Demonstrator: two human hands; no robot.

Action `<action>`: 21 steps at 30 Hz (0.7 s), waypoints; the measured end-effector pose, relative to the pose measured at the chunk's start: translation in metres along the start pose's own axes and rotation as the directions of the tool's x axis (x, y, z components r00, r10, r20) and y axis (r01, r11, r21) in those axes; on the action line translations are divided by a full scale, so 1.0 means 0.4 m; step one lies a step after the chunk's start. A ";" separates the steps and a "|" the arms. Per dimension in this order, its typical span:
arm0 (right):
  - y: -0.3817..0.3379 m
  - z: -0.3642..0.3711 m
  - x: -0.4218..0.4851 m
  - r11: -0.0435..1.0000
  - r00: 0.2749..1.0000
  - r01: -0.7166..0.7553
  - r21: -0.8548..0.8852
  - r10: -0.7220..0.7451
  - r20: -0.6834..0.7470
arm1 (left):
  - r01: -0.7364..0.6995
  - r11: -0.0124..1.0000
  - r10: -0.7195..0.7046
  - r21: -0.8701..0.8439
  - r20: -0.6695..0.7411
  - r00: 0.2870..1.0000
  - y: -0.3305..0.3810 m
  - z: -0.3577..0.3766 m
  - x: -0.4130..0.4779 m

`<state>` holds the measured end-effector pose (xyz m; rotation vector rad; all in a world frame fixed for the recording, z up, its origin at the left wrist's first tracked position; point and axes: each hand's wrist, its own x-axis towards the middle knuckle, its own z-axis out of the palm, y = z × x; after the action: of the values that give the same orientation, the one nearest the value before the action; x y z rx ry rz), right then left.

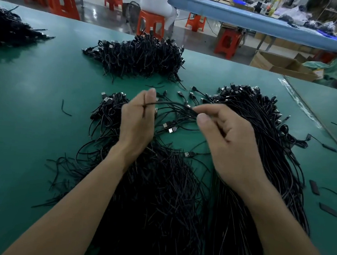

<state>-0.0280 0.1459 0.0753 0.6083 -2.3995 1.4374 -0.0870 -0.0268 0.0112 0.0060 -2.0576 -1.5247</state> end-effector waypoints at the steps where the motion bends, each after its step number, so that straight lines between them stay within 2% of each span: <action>1: 0.018 -0.013 0.003 0.992 0.998 -0.053 -0.115 0.057 0.030 | -0.061 0.993 0.065 0.101 -0.031 0.997 0.010 -0.016 0.009; 3: 0.055 -0.037 0.007 0.929 0.962 -0.167 -0.331 0.227 0.150 | -0.146 0.948 0.147 0.282 0.017 0.989 0.030 -0.055 0.018; 5: 0.082 -0.052 0.007 0.829 0.865 -0.255 -0.498 0.426 0.266 | -0.172 0.946 0.100 0.273 0.258 0.961 0.047 -0.093 0.015; 6: 0.091 -0.057 0.004 0.781 0.815 -0.267 -0.565 0.496 0.301 | -0.136 0.963 0.022 0.234 0.436 0.900 0.055 -0.108 0.007; 7: 0.098 -0.058 0.001 0.747 0.782 -0.259 -0.612 0.534 0.321 | -0.075 0.975 -0.069 0.210 0.605 0.793 0.063 -0.121 -0.006; 8: 0.100 -0.056 -0.002 0.741 0.770 -0.245 -0.626 0.540 0.338 | -0.030 0.975 -0.141 0.221 0.713 0.687 0.066 -0.128 -0.020; 9: 0.098 -0.053 -0.005 0.768 0.775 -0.230 -0.597 0.516 0.365 | -0.007 0.970 -0.186 0.242 0.760 0.623 0.066 -0.131 -0.034; 10: 0.094 -0.048 -0.008 0.819 0.787 -0.224 -0.527 0.471 0.397 | -0.007 0.964 -0.208 0.267 0.767 0.607 0.064 -0.132 -0.048; 12: 0.077 -0.032 -0.011 0.922 0.815 -0.239 -0.304 0.361 0.453 | -0.005 0.959 -0.214 0.284 0.734 0.645 0.062 -0.126 -0.065; 14: 0.062 -0.013 -0.013 0.965 0.859 -0.212 -0.153 0.259 0.441 | -0.065 0.961 -0.147 0.269 0.697 0.702 0.066 -0.116 -0.073; 16: 0.057 -0.004 -0.010 0.983 0.916 -0.155 -0.100 0.181 0.359 | -0.117 0.964 -0.071 0.239 0.655 0.752 0.073 -0.108 -0.075; 18: 0.060 -0.010 -0.004 0.990 0.954 -0.129 -0.059 0.140 0.265 | -0.099 0.971 -0.051 0.219 0.588 0.808 0.076 -0.110 -0.075; 20: 0.065 -0.023 0.002 0.991 0.980 -0.134 0.003 0.132 0.151 | -0.005 0.979 -0.107 0.204 0.534 0.839 0.075 -0.118 -0.077; 21: 0.069 -0.029 0.005 0.989 0.986 -0.143 0.043 0.139 0.092 | 0.064 0.980 -0.158 0.189 0.543 0.825 0.077 -0.123 -0.077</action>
<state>-0.0430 0.1671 0.0603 0.5340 -2.5278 1.5618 -0.0294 -0.0490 0.0338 -0.2963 -2.6818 -1.5480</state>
